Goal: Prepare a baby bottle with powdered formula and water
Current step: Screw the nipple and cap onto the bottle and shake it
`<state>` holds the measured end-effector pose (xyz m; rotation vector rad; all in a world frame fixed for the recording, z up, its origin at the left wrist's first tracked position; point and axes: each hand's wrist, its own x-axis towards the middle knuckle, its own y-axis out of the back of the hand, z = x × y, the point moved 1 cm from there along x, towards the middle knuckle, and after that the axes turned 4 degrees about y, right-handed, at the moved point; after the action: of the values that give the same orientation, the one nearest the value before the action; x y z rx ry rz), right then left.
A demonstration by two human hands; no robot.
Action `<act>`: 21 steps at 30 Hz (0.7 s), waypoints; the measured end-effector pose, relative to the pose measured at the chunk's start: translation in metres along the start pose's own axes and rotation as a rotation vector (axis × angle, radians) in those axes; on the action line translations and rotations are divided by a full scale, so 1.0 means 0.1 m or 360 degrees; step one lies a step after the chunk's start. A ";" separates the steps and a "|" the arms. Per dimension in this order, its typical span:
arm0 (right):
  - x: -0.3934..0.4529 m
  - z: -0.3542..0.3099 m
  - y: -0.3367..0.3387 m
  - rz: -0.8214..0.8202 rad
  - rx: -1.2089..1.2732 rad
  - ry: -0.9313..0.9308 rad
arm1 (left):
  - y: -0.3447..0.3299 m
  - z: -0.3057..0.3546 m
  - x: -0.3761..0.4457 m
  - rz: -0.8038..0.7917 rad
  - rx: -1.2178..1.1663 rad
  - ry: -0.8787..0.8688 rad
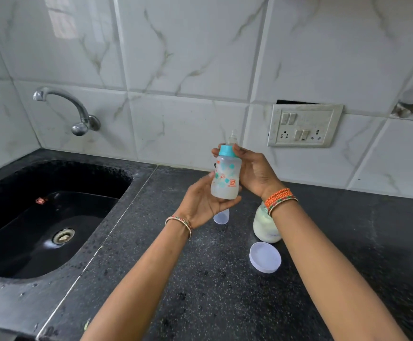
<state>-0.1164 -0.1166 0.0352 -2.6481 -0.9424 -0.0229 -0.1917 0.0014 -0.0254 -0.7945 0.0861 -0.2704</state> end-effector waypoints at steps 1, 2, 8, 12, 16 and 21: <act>0.00 0.02 0.02 0.0002 0.0012 -0.0045 | 0.01 -0.03 0.00 -0.0018 0.0014 0.0000; 0.00 0.04 0.04 0.0024 -0.0019 -0.0075 | 0.01 -0.06 0.00 -0.0015 0.0040 -0.0001; -0.01 0.19 0.07 0.0487 -0.0080 -0.0113 | 0.00 -0.15 0.02 0.0266 0.0381 -0.0137; 0.00 0.29 -0.03 0.0753 -0.0205 -0.0067 | 0.08 -0.27 0.06 0.0553 0.0770 -0.0380; 0.03 0.42 -0.16 0.1000 -0.0252 -0.0059 | 0.12 -0.40 0.06 0.0882 0.1298 -0.0684; 0.17 0.53 -0.16 0.0840 -0.0409 -0.0133 | 0.26 -0.40 0.08 0.0984 0.1207 -0.0659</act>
<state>-0.1183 -0.0784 -0.0081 -3.0736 -0.2477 0.0969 -0.1853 -0.0107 -0.0717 -0.0322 -0.1572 0.4377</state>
